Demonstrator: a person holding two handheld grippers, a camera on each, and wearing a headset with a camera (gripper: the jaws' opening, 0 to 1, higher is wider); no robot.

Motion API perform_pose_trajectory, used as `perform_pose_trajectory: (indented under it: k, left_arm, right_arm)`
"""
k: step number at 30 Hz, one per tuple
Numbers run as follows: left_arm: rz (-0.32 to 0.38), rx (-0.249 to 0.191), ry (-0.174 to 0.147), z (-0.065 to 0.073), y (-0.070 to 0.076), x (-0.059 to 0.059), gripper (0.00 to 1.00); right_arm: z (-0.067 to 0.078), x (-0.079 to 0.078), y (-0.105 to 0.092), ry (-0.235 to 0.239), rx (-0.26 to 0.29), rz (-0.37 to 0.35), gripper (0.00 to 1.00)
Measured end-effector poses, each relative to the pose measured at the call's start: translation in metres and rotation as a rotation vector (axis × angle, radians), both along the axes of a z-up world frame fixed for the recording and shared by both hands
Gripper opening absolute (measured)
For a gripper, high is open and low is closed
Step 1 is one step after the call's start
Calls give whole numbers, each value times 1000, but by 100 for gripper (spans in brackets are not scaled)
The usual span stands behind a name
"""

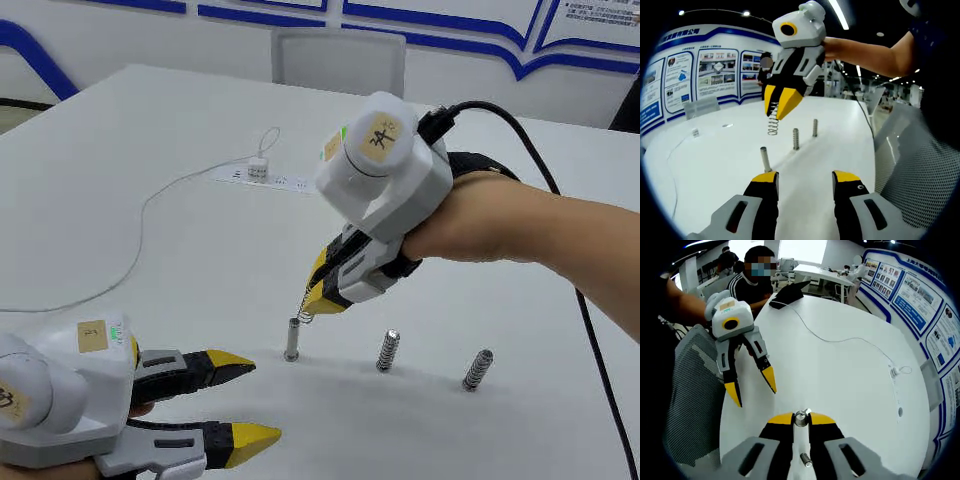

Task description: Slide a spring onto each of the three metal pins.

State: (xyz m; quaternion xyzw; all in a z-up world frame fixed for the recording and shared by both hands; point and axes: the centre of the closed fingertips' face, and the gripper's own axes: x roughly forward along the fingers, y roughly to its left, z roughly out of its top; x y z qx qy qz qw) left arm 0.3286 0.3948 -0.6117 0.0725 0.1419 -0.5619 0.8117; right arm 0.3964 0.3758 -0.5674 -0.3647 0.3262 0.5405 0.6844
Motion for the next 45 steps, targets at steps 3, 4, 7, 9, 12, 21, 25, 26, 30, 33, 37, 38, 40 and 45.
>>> perform_pose_trajectory:
  k: [3,4,7,9,12,21,25,26,30,33,37,38,40,45]
  left_arm:
    - [8,-1,1,0,2,0,46]
    - [10,-1,0,0,3,0,47]
    - [14,1,1,-1,4,0,47]
    - [18,1,2,-1,6,-1,48]
    - [23,4,3,-1,7,-1,48]
    - [30,3,6,-1,9,0,48]
    - [35,3,7,-2,11,1,48]
    - [35,3,7,-2,11,1,48]
    - [37,3,7,-2,12,1,47]
    - [36,4,7,-2,12,1,47]
    - [39,3,6,-1,13,2,47]
    - [40,3,6,-1,13,2,47]
    - [41,5,6,-2,14,2,47]
    - [43,5,8,-2,15,2,47]
  right_arm:
    - [-3,5,3,2,0,-4,12]
    - [-4,7,3,2,-3,-4,12]
    - [-9,9,4,7,-9,-8,12]
    - [-12,12,5,13,-13,-12,12]
    - [-17,13,4,24,-19,-16,12]
    - [-22,19,5,41,-27,-26,12]
    - [-25,18,6,50,-39,-22,12]
    - [-26,18,6,51,-42,-22,12]
    - [-28,19,6,56,-49,-23,12]
    - [-33,19,7,64,-60,-23,12]
    - [-39,19,7,71,-76,-23,12]
    - [-41,19,8,75,-81,-25,12]
    - [-46,19,8,80,-96,-26,12]
    - [-56,20,8,94,-121,-40,12]
